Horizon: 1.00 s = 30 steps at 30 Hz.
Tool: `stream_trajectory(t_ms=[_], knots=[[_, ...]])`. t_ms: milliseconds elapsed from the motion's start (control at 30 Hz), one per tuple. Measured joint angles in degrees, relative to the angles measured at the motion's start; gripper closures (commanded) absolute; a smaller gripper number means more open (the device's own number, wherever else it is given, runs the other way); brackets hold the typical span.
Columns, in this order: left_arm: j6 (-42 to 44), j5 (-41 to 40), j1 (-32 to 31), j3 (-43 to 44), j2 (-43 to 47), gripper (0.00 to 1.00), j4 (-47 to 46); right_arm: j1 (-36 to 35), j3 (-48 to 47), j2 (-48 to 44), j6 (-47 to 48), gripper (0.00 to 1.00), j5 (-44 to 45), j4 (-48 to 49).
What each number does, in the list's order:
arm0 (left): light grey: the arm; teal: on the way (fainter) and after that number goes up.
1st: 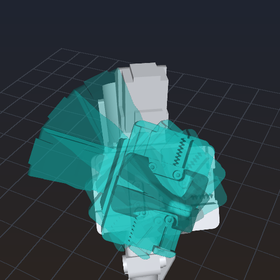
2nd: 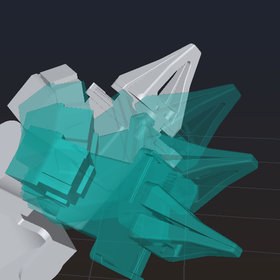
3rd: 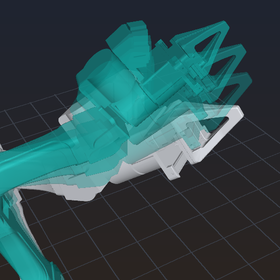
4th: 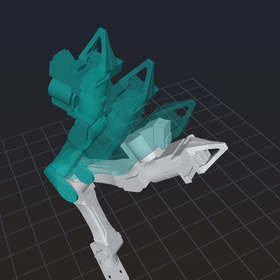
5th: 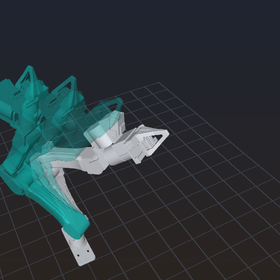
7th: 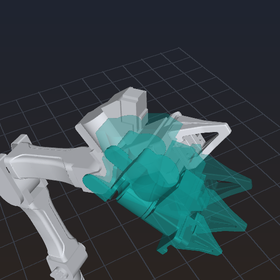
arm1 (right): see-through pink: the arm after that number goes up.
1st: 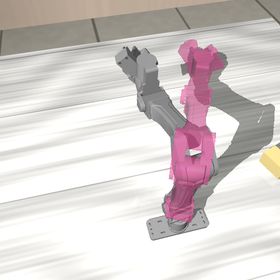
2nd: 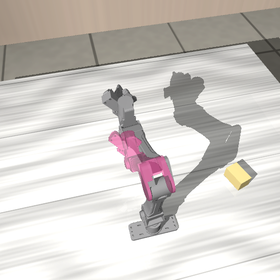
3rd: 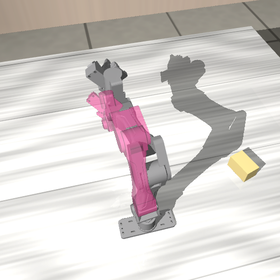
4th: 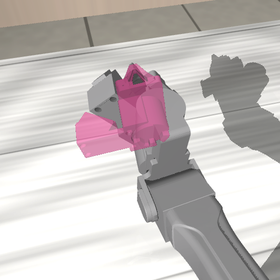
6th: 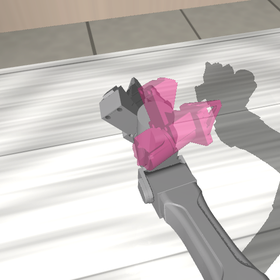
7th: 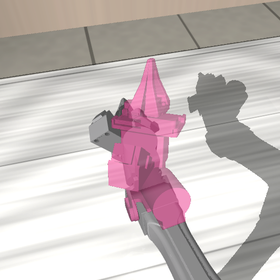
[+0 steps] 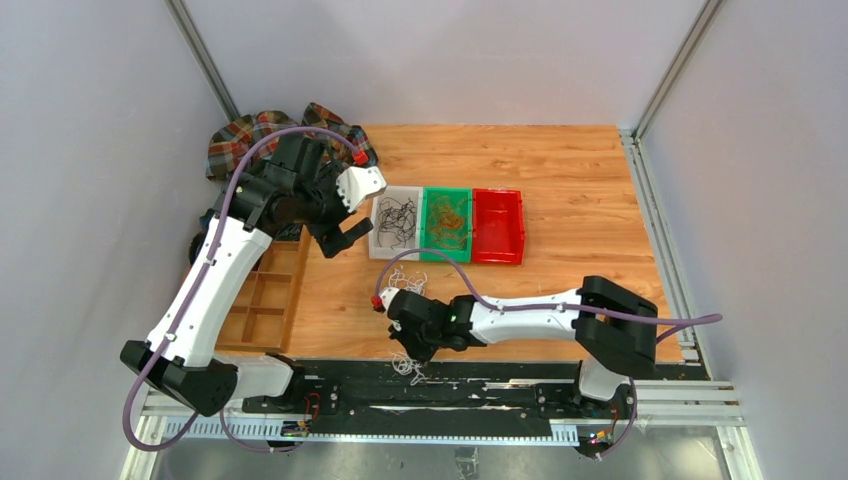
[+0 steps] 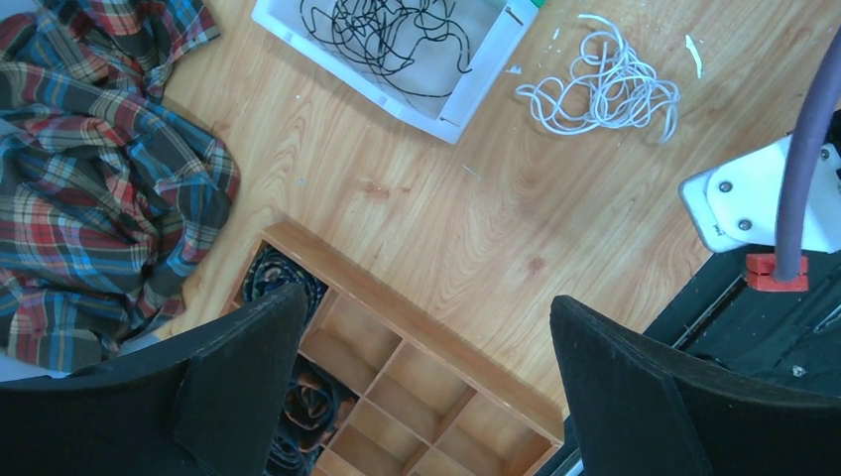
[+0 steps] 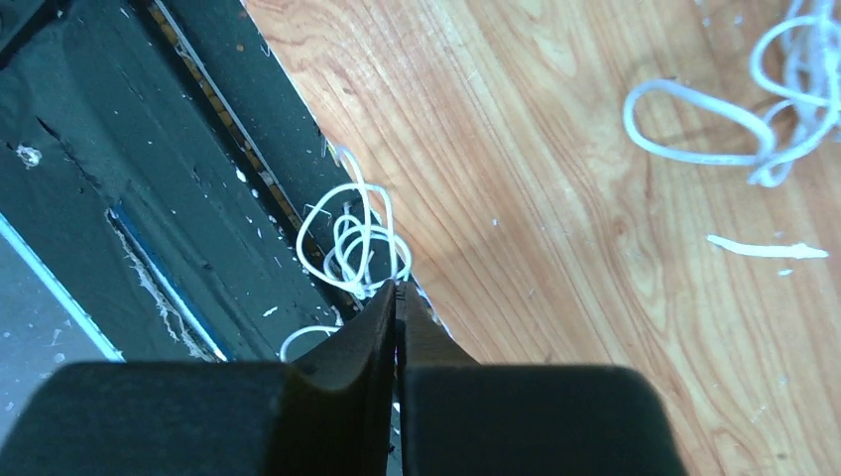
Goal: Untangle the cables
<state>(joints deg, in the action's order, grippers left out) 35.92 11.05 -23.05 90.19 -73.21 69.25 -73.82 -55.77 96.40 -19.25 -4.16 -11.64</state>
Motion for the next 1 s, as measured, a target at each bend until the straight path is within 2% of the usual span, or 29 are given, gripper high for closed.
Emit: stream_trajectory(t_ms=[133, 300, 333, 367, 433, 500, 633, 733, 800, 933, 1000], knots=[[0.20, -0.20, 0.00, -0.02, 0.02, 0.02, -0.02, 0.35, 0.02, -3.41, 0.37, 0.99, 1.25, -0.81], [0.39, -0.24, 0.00, -0.24, 0.37, 0.02, 0.02, 3.39, 0.02, -14.84, 1.09, 0.99, 1.84, -1.95], [0.42, -0.26, 0.00, -0.28, 0.44, 0.02, 0.00, 3.93, 0.02, -16.76, 1.20, 0.88, 1.88, -1.92], [0.48, -0.24, 0.00, -0.33, 0.52, 0.02, -0.02, 4.44, 0.02, -18.05, 1.29, 0.65, 2.03, -1.84], [0.61, -0.26, 0.00, -0.57, 0.68, 0.02, -0.02, 5.07, 0.02, -19.23, 1.33, 0.48, 1.62, -1.51], [0.74, -0.33, 0.00, -0.81, 0.74, 0.02, 0.02, 4.74, 0.09, -17.84, 1.38, 0.41, 0.68, -1.09], [0.76, -0.37, 0.00, -0.94, 0.74, 0.02, 0.02, 2.21, 0.00, -9.77, 1.70, 0.39, -0.37, -0.87], [0.79, -0.48, 0.00, -0.96, 0.74, 0.02, 0.02, 0.74, -0.33, -2.36, 1.68, 0.40, -1.33, -1.18], [0.81, -0.74, 0.00, -0.96, 0.76, 0.02, 0.02, 0.20, -0.85, 1.29, 1.64, 0.44, -1.95, -1.53], [1.01, -1.09, 0.00, -0.96, 1.03, 0.02, 0.02, 0.00, -4.24, 4.13, 1.33, 0.70, -2.32, -0.50], [1.07, -1.22, 0.00, -0.96, 1.29, 0.02, 0.02, 0.00, -4.59, 4.92, 1.01, 0.93, -2.27, -0.35]])
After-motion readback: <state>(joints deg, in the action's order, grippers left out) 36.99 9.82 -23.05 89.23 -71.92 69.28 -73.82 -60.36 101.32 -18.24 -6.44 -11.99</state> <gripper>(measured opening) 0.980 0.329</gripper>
